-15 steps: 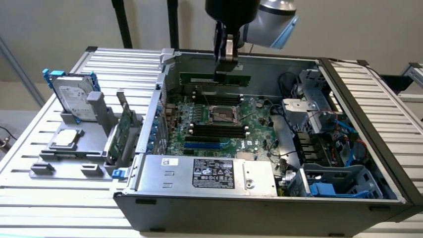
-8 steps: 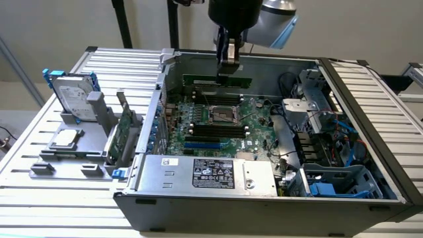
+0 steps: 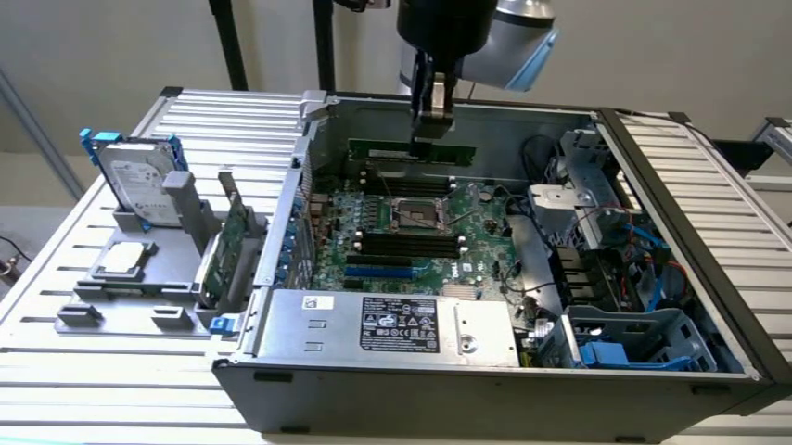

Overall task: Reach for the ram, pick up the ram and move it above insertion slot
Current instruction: 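Pick up the ram and move it above insertion slot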

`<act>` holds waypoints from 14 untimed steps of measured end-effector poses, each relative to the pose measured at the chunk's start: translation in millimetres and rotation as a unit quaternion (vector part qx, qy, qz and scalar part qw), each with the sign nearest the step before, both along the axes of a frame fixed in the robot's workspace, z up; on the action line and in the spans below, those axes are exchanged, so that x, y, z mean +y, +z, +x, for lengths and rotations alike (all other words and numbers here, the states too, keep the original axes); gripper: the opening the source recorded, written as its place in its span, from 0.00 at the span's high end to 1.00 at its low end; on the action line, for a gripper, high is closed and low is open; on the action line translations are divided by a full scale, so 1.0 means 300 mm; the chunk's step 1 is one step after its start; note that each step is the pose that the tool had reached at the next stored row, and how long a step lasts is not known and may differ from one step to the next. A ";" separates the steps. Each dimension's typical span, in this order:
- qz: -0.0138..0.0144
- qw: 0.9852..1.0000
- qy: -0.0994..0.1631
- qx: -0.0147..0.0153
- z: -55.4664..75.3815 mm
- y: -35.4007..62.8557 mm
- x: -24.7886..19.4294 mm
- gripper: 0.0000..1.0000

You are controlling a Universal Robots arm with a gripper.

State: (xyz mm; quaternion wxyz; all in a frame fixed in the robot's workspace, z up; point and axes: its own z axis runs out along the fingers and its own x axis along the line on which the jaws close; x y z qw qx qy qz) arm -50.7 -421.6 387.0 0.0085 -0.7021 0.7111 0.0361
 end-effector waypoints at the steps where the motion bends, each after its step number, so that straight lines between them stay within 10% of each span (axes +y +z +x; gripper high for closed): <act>1: -0.003 1.000 0.000 0.000 0.002 0.000 0.002 0.87; 5: -0.010 1.000 -0.001 0.000 0.011 0.000 0.014 0.87; 14: -0.011 1.000 -0.002 0.000 0.016 0.000 0.018 0.87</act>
